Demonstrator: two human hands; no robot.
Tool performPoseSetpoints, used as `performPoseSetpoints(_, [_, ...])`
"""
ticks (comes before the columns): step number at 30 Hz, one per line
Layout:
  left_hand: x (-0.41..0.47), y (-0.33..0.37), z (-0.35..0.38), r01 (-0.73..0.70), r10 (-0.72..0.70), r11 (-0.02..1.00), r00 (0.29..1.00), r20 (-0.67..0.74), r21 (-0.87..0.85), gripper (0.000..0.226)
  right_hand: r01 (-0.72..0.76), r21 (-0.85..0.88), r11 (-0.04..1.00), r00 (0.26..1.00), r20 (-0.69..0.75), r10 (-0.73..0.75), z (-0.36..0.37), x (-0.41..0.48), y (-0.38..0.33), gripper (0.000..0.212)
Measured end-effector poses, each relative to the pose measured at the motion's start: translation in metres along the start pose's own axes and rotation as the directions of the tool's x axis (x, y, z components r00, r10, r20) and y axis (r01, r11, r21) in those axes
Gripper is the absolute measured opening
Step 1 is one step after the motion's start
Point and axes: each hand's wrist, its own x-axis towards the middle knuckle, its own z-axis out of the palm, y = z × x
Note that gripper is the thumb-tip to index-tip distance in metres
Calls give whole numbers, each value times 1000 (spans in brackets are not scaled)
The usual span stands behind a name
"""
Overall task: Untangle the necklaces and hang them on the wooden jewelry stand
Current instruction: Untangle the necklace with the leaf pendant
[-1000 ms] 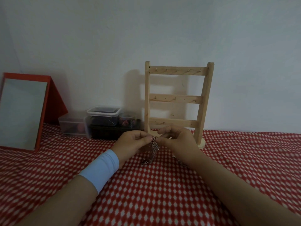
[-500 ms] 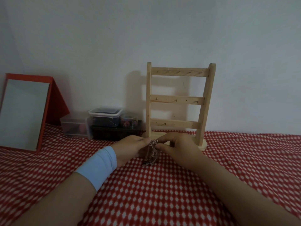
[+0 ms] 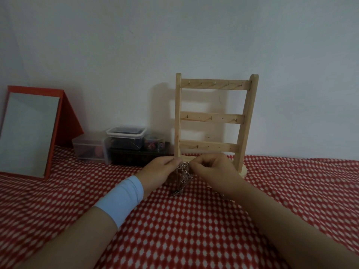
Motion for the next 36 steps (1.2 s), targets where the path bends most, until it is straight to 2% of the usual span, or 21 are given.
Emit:
performPoseSetpoints(4, [-2,1,3,-63,63,998,997,-37,-15,33,-164,160,973,981,132,144,-1,-3,-6,38])
performPoseSetpoints(7, [-2,2,6,-73,68,994,995,-68,-81,32,-298,308,903,940,258,222,-2,-3,-8,38])
performPoseSetpoints(9, [1,8,10,-38,24,986,996,-90,-162,40,-363,351,863,919,287,270,-3,-2,-8,38])
performPoseSetpoints(11, [4,11,12,26,-38,959,999,-39,-282,53,-401,404,823,909,286,303,-5,0,-7,37])
performPoseSetpoints(12, [4,12,12,2,-8,967,1000,-22,-255,55,-407,429,807,907,291,303,-5,1,-7,36])
performPoseSetpoints(14, [0,11,13,-83,84,991,996,3,-109,42,-421,451,787,901,305,308,-7,2,-6,33])
performPoseSetpoints(18, [-3,6,9,-101,103,993,994,39,-59,17,-467,433,771,884,246,397,-6,6,-5,34])
performPoseSetpoints(23, [-1,2,5,-73,73,997,997,22,-16,25,-445,360,820,895,202,396,-4,5,-10,31])
performPoseSetpoints(25, [0,1,5,-49,51,997,998,28,-65,27,-435,273,858,899,187,396,-4,2,-14,34])
performPoseSetpoints(27, [2,-2,5,-41,53,979,997,55,-202,29,-414,142,899,903,192,385,-5,1,-13,34])
performPoseSetpoints(31, [0,3,7,-35,54,884,998,27,-465,27,-401,120,908,901,228,368,-9,3,-10,21])
performPoseSetpoints(33, [2,2,7,-56,64,876,998,0,-479,24,-410,122,904,897,235,375,-10,5,-9,15])
performPoseSetpoints(36, [4,-2,5,-157,162,919,987,-15,-362,37,-418,55,907,890,224,397,-11,7,-6,12])
